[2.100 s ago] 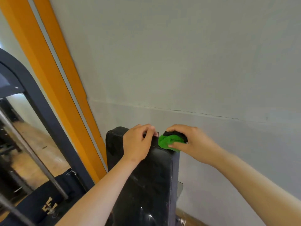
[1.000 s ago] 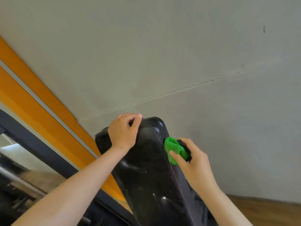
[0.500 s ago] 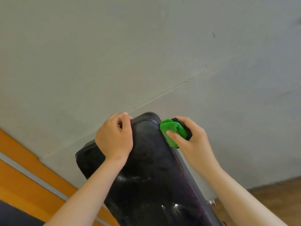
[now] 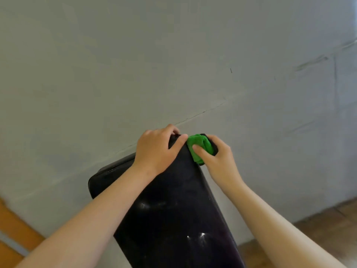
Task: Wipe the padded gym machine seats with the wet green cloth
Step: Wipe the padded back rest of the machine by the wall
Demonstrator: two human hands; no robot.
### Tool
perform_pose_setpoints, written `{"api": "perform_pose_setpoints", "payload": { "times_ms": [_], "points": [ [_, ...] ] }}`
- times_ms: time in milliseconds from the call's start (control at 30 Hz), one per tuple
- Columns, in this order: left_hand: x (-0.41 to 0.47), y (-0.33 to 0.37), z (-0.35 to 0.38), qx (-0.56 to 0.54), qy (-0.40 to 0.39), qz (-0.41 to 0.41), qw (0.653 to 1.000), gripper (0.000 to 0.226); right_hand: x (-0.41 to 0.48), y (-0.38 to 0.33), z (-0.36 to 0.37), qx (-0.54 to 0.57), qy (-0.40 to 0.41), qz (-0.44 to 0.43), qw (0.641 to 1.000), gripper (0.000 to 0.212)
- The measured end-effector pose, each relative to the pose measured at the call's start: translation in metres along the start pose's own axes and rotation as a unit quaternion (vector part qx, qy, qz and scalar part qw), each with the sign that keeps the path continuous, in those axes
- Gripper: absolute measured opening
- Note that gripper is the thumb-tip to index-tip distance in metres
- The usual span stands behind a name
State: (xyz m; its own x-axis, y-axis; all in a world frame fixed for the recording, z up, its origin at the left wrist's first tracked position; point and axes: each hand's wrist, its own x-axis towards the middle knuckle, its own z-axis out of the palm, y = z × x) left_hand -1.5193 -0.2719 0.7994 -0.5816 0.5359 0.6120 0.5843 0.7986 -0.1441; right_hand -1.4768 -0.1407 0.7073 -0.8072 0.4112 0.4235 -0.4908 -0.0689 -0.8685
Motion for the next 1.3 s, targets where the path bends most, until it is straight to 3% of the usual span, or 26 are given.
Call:
{"api": "perform_pose_setpoints", "payload": {
  "times_ms": [100, 367, 500, 833, 1067, 1300],
  "points": [
    [0.014, 0.019, 0.011, 0.017, -0.036, -0.049, 0.998, 0.044, -0.023, 0.02, -0.01, 0.012, 0.025, 0.028, 0.999, 0.017],
    [0.013, 0.025, 0.021, 0.06, 0.003, -0.019, 0.998, 0.045, -0.039, 0.036, -0.03, 0.036, -0.013, 0.065, 0.997, 0.02],
    [0.01, 0.024, 0.025, 0.033, 0.042, -0.015, 0.998, 0.054, -0.029, 0.035, -0.029, 0.051, -0.005, 0.065, 0.997, 0.02],
    [0.011, 0.024, 0.027, 0.04, 0.064, -0.001, 0.997, 0.04, 0.035, 0.015, -0.009, 0.055, -0.029, 0.022, 0.998, 0.02],
    [0.01, 0.028, 0.029, 0.032, 0.057, -0.019, 0.998, 0.036, -0.011, 0.055, -0.026, 0.078, -0.027, 0.09, 0.993, 0.017],
    [0.01, 0.033, 0.027, 0.04, 0.053, -0.023, 0.998, 0.04, -0.038, 0.068, -0.041, 0.017, -0.003, 0.157, 0.987, 0.012]
  ]
}}
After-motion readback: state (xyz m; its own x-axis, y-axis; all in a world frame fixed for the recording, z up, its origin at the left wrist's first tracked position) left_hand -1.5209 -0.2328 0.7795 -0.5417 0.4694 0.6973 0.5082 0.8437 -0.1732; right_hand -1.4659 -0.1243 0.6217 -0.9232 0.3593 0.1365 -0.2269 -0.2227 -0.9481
